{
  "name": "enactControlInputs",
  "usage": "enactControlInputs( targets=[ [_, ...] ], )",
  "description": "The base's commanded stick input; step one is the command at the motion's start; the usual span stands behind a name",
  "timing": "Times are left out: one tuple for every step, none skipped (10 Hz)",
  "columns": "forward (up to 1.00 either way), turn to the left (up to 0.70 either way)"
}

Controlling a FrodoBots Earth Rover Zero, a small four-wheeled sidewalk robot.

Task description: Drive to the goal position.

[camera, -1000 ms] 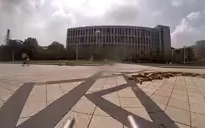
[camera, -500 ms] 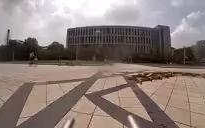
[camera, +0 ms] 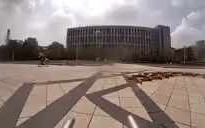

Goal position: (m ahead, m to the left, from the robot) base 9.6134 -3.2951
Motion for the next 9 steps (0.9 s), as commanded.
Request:
enactControlInputs(
  targets=[
    [0.7,0.0],
    [0.7,0.0],
    [0.7,0.0],
    [0.7,0.0],
    [0.7,0.0],
    [0.7,0.0],
    [0.7,0.0],
    [0.7,0.0],
    [0.7,0.0]
  ],
)
